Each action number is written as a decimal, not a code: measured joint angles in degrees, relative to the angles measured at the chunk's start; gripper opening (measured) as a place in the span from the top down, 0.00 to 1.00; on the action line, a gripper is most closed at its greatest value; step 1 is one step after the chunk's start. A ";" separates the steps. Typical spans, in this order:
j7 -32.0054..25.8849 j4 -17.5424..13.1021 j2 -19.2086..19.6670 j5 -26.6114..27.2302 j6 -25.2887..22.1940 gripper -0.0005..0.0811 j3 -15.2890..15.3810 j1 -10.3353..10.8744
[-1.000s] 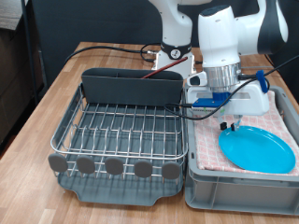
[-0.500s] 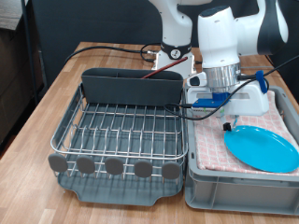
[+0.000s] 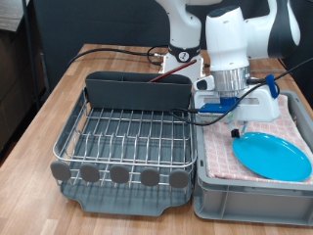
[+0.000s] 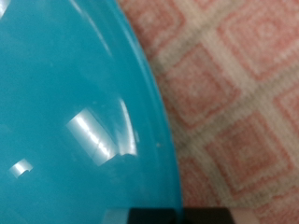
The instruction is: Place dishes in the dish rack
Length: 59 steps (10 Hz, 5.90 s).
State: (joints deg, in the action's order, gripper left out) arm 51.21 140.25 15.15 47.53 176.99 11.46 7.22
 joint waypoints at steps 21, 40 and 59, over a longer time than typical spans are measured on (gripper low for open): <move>56.04 -5.00 -29.02 -74.04 -60.03 0.98 -22.61 9.89; 40.50 -15.25 -26.17 -96.32 -79.45 0.98 -23.70 9.24; 30.03 -8.50 -18.86 -117.41 -64.04 0.98 -29.44 8.33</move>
State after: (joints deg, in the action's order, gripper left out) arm 81.24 131.75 -3.71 -69.88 112.95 -17.98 15.55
